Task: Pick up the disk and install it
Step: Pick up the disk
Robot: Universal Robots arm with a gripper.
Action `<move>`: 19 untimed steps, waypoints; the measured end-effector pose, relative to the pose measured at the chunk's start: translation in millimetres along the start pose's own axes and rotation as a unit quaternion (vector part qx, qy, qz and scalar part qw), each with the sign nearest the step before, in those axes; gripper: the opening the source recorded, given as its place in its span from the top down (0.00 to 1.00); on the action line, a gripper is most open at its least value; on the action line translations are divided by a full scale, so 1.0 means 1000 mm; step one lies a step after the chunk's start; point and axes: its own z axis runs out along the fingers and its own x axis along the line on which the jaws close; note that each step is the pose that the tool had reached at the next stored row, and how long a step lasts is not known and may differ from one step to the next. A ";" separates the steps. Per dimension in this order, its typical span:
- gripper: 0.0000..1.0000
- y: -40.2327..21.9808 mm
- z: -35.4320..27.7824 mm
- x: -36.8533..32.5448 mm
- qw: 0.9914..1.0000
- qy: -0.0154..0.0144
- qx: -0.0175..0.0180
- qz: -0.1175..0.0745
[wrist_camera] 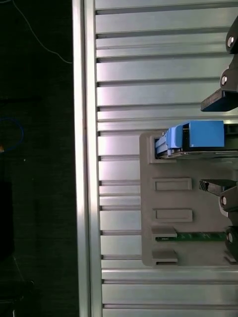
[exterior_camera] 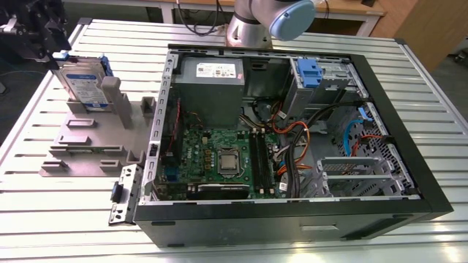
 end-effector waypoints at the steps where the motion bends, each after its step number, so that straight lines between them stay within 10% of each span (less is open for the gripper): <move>1: 0.35 0.0001 0.0008 -0.0003 1.000 0.000 0.000 0.000; 19: 0.35 0.0039 0.0169 -0.0058 1.000 0.000 0.005 0.000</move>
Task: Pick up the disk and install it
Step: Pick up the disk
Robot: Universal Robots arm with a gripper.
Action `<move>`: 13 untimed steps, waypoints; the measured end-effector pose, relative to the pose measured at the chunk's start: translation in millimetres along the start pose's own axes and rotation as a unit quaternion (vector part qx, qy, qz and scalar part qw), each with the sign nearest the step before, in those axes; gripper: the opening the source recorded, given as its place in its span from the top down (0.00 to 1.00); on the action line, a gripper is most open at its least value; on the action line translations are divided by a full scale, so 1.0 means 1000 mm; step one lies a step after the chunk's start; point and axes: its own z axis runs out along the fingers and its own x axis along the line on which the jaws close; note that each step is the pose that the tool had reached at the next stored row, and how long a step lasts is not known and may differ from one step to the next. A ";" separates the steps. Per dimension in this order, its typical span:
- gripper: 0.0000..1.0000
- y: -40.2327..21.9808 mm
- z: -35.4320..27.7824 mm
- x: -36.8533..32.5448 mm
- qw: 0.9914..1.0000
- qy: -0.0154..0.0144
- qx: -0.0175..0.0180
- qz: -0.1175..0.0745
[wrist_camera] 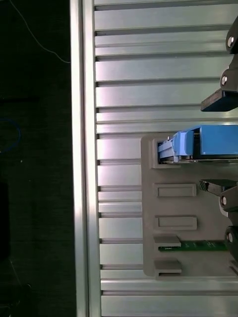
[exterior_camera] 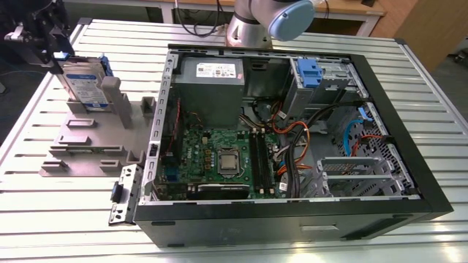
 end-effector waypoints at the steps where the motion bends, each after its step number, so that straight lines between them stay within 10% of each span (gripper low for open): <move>1: 0.35 0.0000 0.0011 -0.0002 1.000 0.000 0.000 0.000; 13: 0.45 0.0016 0.0122 -0.0011 1.000 0.000 0.001 0.000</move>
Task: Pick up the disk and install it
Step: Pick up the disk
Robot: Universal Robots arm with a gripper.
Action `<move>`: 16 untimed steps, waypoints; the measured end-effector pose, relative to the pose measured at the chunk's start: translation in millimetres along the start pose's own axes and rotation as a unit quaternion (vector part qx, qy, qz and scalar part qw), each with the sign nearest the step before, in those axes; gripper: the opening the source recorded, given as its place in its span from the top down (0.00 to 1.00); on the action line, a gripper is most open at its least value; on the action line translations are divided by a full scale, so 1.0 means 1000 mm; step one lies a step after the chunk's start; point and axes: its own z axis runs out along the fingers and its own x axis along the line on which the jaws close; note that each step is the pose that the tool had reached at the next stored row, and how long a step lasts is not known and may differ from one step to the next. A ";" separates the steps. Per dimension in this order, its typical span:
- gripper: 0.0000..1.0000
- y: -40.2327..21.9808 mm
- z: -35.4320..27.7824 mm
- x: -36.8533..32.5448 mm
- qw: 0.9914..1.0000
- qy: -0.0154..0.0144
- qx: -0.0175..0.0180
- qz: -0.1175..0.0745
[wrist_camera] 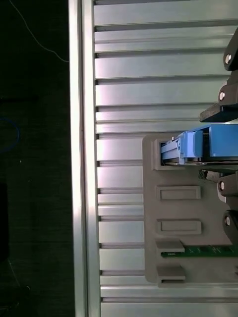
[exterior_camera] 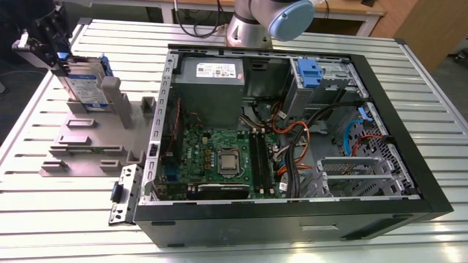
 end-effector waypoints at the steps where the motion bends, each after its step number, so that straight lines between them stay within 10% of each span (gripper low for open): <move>1: 0.52 0.0001 0.0007 0.0000 1.000 0.000 0.000 0.000; 16: 0.52 0.0015 0.0078 0.0002 1.000 0.001 0.000 0.000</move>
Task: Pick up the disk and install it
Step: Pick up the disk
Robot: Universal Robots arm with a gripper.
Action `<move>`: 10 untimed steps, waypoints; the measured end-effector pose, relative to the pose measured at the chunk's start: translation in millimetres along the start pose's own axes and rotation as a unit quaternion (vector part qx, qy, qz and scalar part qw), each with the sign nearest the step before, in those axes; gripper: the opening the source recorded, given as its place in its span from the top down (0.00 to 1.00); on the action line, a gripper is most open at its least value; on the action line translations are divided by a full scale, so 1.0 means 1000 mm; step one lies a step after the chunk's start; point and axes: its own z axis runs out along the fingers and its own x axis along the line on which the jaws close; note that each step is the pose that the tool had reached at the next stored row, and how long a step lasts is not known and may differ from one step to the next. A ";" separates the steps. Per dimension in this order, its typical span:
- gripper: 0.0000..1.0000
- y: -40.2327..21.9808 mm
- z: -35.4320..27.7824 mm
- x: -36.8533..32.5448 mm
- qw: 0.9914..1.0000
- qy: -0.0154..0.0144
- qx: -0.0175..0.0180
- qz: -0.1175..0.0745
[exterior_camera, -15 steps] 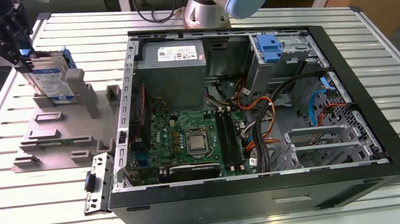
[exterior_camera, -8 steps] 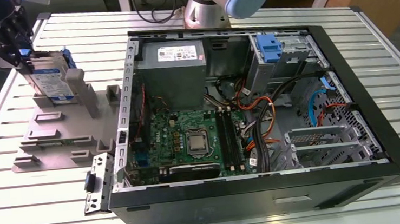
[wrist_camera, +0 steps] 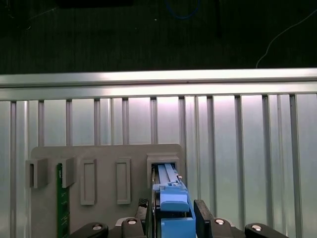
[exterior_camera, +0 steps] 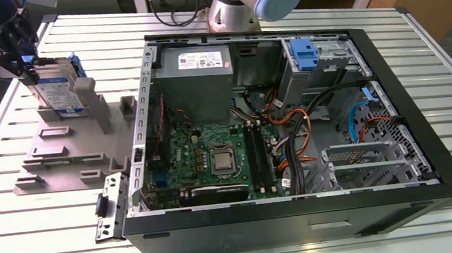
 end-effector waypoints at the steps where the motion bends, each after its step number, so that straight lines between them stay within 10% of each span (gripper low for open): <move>1: 0.52 0.0000 0.0000 0.0000 1.000 0.000 0.000 0.000; 10: 0.52 0.0005 -0.0012 0.0000 1.000 0.000 0.000 0.000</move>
